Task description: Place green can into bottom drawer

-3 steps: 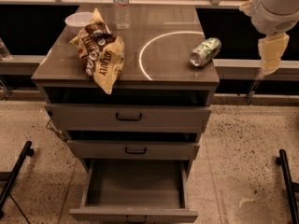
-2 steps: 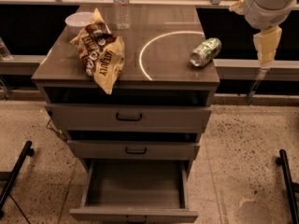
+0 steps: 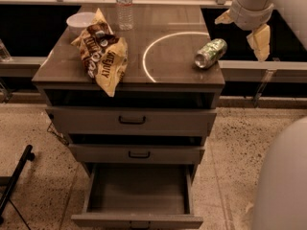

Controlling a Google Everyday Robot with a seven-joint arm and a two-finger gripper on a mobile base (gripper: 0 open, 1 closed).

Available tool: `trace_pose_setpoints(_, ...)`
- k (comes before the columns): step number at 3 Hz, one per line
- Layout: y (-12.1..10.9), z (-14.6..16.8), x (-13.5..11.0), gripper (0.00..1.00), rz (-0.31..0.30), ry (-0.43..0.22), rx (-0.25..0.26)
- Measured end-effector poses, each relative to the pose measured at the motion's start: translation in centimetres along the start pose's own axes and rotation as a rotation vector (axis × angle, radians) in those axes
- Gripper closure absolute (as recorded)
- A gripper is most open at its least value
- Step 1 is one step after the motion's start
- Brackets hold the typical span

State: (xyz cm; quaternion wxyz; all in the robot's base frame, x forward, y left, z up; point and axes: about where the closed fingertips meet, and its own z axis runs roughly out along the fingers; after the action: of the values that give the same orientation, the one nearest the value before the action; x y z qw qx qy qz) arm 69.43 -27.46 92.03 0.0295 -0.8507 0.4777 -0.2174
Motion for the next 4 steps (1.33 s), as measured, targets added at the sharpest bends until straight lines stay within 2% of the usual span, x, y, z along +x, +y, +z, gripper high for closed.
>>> trace_pose_setpoints(1,-0.6,3.0,0.6,0.0,-0.049,0.052,-0.023)
trace_pose_setpoints(3,-1.7,7.5,0.2,0.0,-0.137,0.043,-0.02)
trace_pose_setpoints(4,-1.7,7.5,0.2,0.0,-0.137,0.043,-0.02)
